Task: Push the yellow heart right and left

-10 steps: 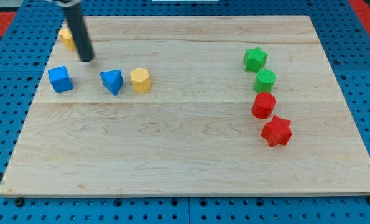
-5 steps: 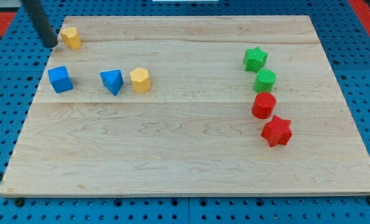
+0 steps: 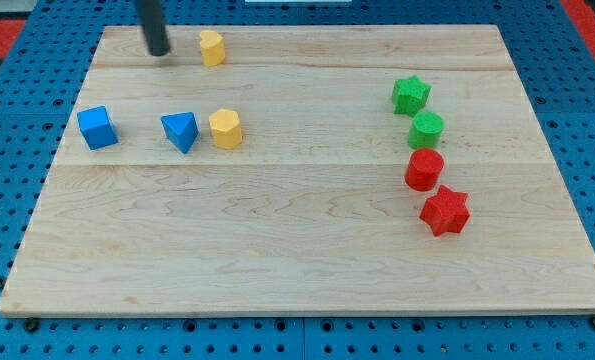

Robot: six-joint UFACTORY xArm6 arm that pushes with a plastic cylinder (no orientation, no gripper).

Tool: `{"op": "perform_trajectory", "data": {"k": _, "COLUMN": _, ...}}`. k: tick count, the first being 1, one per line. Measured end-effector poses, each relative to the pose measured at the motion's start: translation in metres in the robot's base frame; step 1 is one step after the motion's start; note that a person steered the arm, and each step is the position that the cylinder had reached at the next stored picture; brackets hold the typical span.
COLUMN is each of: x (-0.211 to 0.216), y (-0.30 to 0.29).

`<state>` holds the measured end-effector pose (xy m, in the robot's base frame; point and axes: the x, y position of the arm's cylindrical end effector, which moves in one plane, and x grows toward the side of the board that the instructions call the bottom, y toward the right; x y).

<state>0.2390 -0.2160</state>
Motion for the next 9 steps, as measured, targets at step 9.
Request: {"op": "perform_trajectory", "data": {"k": 9, "x": -0.008, "y": 0.142}}
